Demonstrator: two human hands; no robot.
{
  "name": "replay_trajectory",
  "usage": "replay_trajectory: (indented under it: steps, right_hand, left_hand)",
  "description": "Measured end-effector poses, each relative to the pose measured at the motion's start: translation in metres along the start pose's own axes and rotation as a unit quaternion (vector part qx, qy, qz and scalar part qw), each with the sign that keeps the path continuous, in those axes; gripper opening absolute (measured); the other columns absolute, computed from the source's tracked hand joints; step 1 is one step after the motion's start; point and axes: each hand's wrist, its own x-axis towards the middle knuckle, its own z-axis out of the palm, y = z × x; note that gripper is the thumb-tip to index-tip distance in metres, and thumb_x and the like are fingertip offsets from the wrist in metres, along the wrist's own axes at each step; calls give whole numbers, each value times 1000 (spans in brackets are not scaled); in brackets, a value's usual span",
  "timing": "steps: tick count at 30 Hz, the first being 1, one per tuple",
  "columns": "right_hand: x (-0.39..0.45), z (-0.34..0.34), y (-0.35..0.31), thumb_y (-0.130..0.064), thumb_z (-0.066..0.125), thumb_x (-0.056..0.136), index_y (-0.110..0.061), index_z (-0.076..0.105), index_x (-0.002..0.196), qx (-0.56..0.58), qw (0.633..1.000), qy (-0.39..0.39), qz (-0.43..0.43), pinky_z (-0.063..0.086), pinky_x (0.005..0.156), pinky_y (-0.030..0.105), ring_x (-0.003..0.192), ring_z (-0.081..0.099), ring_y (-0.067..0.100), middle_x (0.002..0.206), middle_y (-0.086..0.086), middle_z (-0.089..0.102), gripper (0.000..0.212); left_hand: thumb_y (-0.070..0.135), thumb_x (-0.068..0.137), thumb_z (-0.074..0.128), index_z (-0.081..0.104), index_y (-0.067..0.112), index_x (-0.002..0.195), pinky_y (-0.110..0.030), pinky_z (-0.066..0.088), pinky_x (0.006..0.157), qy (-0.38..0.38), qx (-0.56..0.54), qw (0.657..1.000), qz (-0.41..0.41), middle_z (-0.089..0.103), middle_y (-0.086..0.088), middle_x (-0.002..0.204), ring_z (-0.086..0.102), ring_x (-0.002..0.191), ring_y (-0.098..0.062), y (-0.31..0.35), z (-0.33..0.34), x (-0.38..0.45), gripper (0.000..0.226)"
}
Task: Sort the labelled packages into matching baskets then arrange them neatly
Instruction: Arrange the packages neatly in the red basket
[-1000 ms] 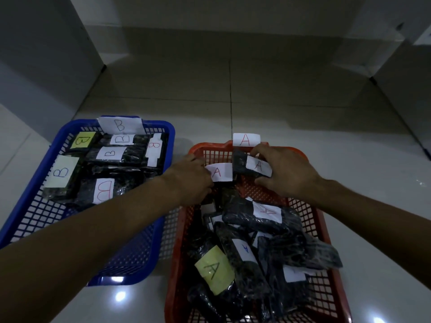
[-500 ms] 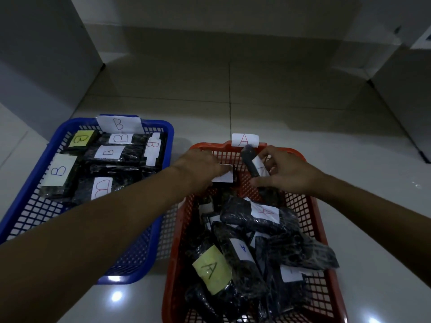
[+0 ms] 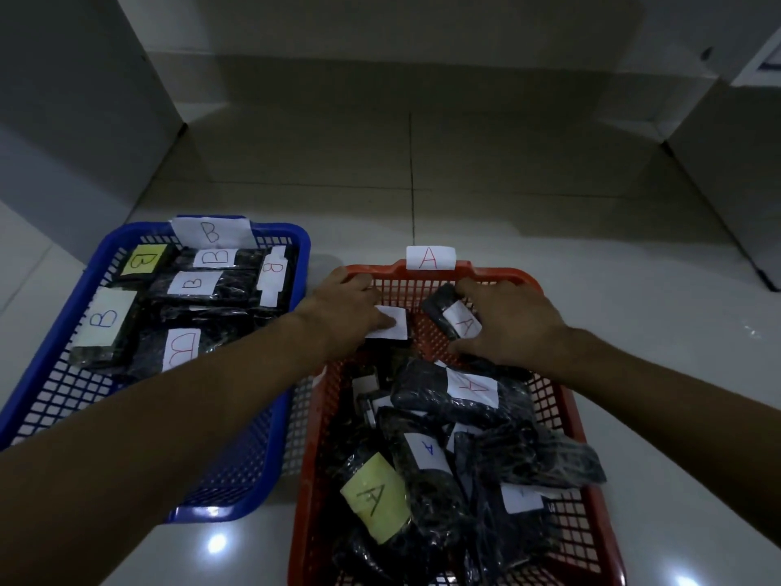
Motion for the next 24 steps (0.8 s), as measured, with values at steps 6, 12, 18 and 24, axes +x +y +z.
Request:
replay_trajectory:
  steps: [6,12,18,24]
  right_hand:
    - [9,5,-4,-44,77,78,-29,51,134,19,997,-43,55,44,71,21,83,54,9,112,-4,66,64]
    - [5,-2,7,-23,67,92,-6,55,125,186,951,-170,181,57,46,27,58,71,20,90,14,69,38]
    - [-2,-11,6,-35,68,89,-15,62,114,-35,996,-21,78,53,72,25,81,58,12,101,-1,64,33]
    - [-17,-29,-14,-66,71,73,-29,52,129,121,941,-316,-32,48,99,36,113,54,13,127,-9,55,69]
  left_hand:
    - [43,94,47,42,35,141,-45,23,108,9,-9,1000,-22,44,1,143,29,134,-23,-4,0,-10,49]
    - [49,92,46,48,32,135,-42,28,103,63,-85,994,-37,50,3,136,35,128,-20,-9,-1,-13,47]
    - [36,89,58,57,26,122,-39,35,99,120,-186,972,-80,54,2,131,41,123,-20,0,3,-13,35]
    - [28,89,60,60,20,121,-36,43,93,161,-235,953,-106,57,-2,123,41,119,-20,5,2,-14,33]
